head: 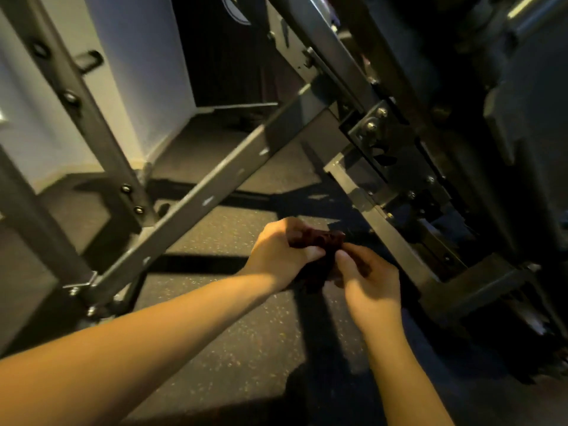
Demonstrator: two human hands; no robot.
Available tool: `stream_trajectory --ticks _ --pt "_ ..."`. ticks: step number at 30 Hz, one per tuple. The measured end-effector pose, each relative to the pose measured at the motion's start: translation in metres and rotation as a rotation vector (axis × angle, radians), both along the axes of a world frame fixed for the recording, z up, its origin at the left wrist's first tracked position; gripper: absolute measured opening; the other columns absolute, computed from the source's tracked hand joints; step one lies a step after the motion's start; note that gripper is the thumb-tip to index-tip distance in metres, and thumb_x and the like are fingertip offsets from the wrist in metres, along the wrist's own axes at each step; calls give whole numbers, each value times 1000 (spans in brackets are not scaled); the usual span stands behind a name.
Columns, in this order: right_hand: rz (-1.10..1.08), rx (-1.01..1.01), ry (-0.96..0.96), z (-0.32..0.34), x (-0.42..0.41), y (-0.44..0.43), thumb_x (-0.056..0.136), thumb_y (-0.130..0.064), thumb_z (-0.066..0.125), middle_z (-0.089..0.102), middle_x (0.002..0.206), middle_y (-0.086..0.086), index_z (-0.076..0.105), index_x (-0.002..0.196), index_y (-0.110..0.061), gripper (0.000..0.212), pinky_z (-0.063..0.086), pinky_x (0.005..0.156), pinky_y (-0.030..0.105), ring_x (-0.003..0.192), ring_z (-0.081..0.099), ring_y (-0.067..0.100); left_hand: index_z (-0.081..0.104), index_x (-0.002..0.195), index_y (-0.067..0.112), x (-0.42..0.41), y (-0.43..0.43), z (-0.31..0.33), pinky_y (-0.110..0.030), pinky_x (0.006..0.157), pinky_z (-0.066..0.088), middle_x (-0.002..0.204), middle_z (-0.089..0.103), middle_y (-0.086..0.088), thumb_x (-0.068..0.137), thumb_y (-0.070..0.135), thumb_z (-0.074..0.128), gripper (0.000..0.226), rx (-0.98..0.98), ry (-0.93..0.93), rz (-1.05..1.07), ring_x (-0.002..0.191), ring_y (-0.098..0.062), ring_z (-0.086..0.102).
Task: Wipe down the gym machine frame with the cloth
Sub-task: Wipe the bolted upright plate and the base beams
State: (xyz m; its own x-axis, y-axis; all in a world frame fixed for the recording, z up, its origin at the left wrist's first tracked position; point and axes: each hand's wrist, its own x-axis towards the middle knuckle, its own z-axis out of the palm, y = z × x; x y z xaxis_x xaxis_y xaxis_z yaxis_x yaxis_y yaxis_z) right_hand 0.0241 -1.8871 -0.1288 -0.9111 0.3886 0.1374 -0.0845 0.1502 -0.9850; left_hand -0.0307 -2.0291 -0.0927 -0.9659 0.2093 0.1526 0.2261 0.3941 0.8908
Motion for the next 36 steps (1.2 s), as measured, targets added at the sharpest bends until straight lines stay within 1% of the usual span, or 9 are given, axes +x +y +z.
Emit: stream_trajectory --ticks 3,6,9,13,17,21,23,26,36 --pt "41 -272 -59 20 -18 -32 96 -26 67 76 101 -10 72 98 -36 12 56 97 43 98 71 9 67 101 35 -9 -28 21 -10 66 54 87 72 20 91 18 75 22 -50 8 -32 83 5 69" --pt "90 -465 -90 27 -37 -64 95 -30 68 77 105 -4 75 109 -24 16 55 98 44 104 72 16 68 105 43 -15 -53 26 -5 76 45 95 68 28 91 24 75 25 -186 113 -56 92 12 62" --pt "72 -636 -79 23 -51 -90 92 -28 72 78 105 0 76 112 -19 22 55 93 40 105 72 17 62 131 42 -19 -77 18 -20 100 40 118 57 25 95 28 70 39 -386 218 -50 113 4 51" --pt "-6 -707 -126 20 -83 -105 88 -11 74 76 109 9 77 109 -13 22 53 99 48 109 70 27 68 127 38 -44 -111 14 -29 106 42 112 58 32 96 24 67 34 -355 313 -174 115 6 50" --pt "-160 -562 -53 17 -128 -106 90 2 66 72 105 12 73 95 -17 20 58 87 43 101 70 28 77 112 23 -115 -143 19 -40 98 50 108 72 9 90 32 72 24 -350 586 85 108 -13 62" --pt "-205 -353 100 32 -172 -105 95 2 56 76 81 -10 68 92 -22 27 55 56 18 70 70 5 67 131 25 -192 -176 39 -44 101 38 124 63 1 84 62 71 60 -538 564 310 122 -24 50" --pt "-282 -203 221 47 -183 -105 93 -5 62 75 79 -14 71 94 -24 21 60 67 21 75 71 4 65 135 26 -218 -185 48 -43 104 33 127 65 4 79 72 67 73 -621 490 207 128 -22 47" --pt "-419 -40 313 61 -196 -102 92 -16 68 72 113 -9 69 111 -37 30 58 96 42 109 69 14 71 126 28 -241 -187 51 -41 106 35 110 70 14 81 65 69 58 -616 425 45 116 -15 53" --pt "-476 212 283 67 -225 -137 95 -17 70 65 95 -19 67 119 -25 25 55 78 11 86 64 -10 75 119 32 -262 -188 29 -46 97 53 96 70 16 59 82 57 80 -321 306 -53 98 -14 62"
